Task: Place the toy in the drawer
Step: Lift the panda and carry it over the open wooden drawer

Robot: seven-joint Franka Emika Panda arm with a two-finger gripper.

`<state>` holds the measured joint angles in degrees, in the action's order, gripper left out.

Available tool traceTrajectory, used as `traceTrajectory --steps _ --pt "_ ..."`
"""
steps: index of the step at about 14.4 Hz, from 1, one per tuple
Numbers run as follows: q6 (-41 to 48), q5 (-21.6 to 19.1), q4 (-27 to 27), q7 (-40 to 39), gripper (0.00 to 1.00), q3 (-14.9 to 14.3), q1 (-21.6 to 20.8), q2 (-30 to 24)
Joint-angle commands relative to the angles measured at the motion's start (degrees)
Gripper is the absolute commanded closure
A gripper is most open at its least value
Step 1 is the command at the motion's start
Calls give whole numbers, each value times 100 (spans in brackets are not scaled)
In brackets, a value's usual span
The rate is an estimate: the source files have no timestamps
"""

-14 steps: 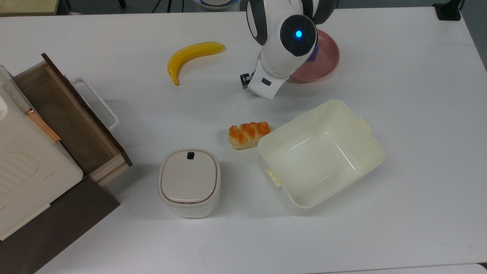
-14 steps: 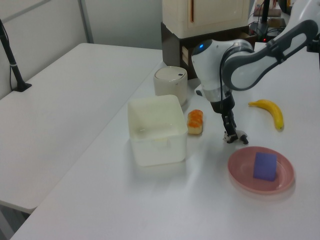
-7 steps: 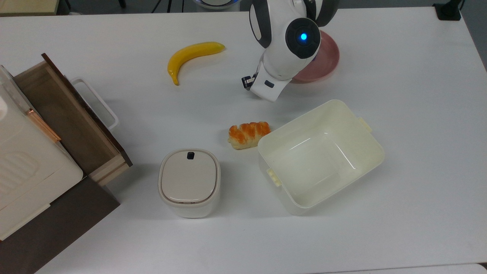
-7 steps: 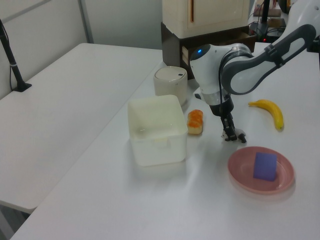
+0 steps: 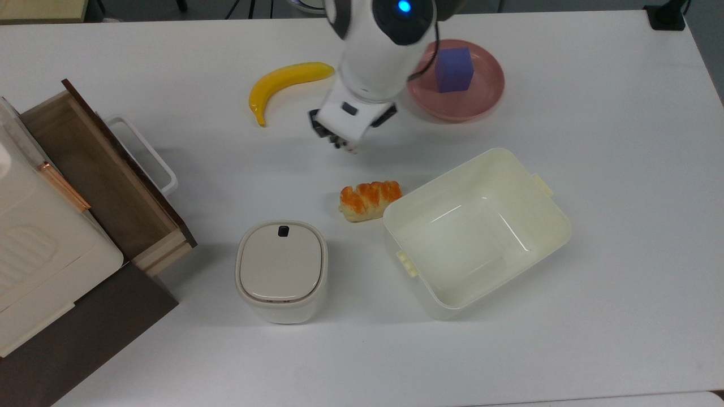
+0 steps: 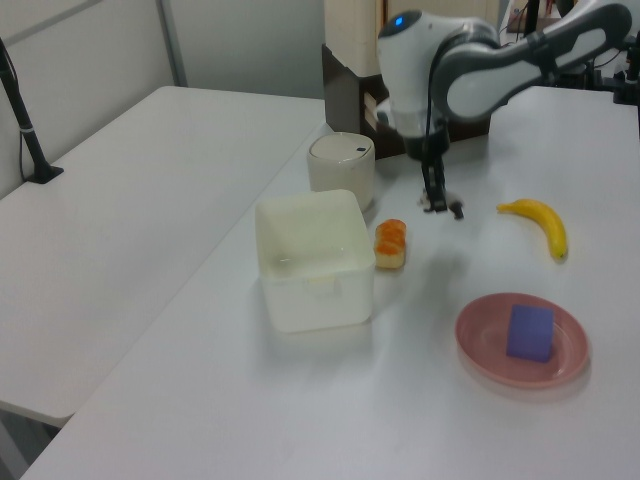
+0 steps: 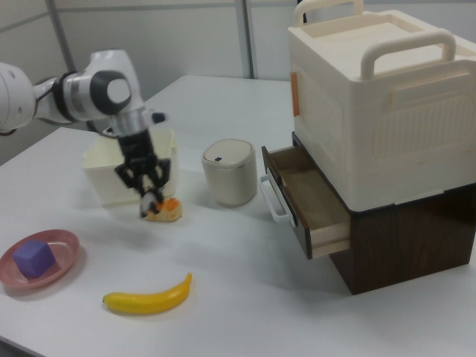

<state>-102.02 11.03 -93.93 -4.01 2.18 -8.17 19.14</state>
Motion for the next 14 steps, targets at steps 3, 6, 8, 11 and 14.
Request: traceTrajectory --steps 3,6,8,11,14 --pt "104 829 770 -1003 92 -33 675 -33" --pt "-343 962 1052 -1671 92 -42 1097 -24" --pt "-931 1084 1078 -2049 91 -60 1352 -33" --pt "-1696 1603 1140 -2795 90 -60 1827 -16" --pt "-2206 1604 1131 -3263 72 -77 2099 81"
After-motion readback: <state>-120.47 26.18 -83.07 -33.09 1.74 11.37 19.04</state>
